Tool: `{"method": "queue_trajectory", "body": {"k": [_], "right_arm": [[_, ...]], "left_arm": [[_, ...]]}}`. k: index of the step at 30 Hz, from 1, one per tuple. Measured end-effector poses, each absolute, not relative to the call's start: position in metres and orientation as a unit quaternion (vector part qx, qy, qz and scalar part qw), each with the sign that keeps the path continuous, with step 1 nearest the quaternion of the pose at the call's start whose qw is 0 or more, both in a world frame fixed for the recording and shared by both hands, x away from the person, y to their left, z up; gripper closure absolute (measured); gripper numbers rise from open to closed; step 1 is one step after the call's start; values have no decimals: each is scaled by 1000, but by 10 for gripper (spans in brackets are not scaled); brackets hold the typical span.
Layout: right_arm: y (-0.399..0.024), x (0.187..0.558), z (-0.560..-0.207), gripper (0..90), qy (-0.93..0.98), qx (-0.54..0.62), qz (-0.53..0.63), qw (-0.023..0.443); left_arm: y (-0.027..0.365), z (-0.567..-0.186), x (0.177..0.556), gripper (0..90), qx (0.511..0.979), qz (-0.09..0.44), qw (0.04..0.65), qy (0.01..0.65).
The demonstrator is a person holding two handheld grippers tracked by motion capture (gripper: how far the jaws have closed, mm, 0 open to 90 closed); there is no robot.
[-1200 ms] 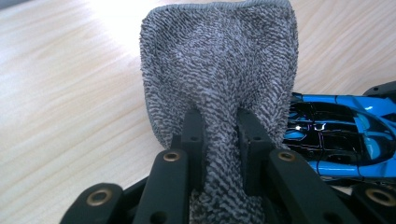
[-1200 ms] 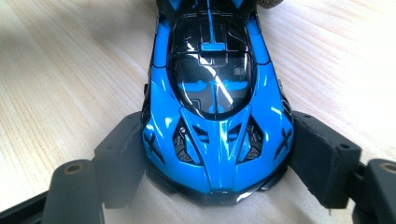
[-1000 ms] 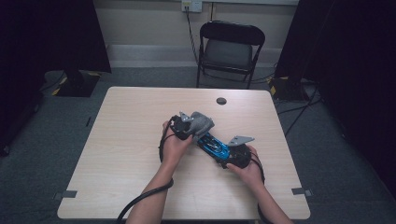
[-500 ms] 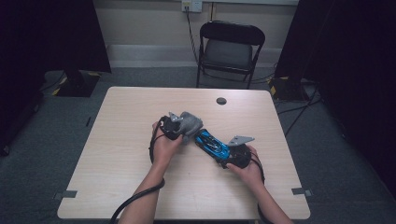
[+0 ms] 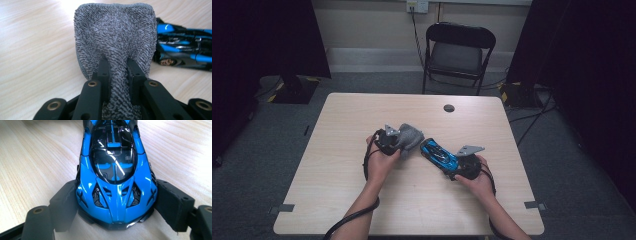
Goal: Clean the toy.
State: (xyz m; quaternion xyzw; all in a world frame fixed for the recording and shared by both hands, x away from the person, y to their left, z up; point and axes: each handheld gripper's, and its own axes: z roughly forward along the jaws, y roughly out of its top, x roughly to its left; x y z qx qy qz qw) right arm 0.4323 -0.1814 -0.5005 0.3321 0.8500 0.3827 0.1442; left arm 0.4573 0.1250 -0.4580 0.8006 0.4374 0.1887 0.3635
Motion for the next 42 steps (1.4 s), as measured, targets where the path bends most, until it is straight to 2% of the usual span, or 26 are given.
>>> {"method": "queue_trajectory", "body": {"k": [10, 15, 23, 29, 42], "right_arm": [[-189, 430, -494, 203, 849, 334, 385, 138], [-194, 429, -478, 214, 841, 336, 401, 136], [-186, 439, -462, 373, 832, 338, 416, 144], [-171, 451, -465, 416, 831, 339, 420, 136], [-158, 459, -475, 438, 846, 335, 394, 132]], "left_arm": [[137, -457, 448, 764, 796, 188, 371, 440], [139, -456, 443, 764, 799, 187, 371, 435], [137, -453, 440, 764, 802, 186, 372, 429], [136, -453, 440, 764, 807, 183, 369, 423], [134, -454, 439, 764, 810, 182, 369, 418]]}}
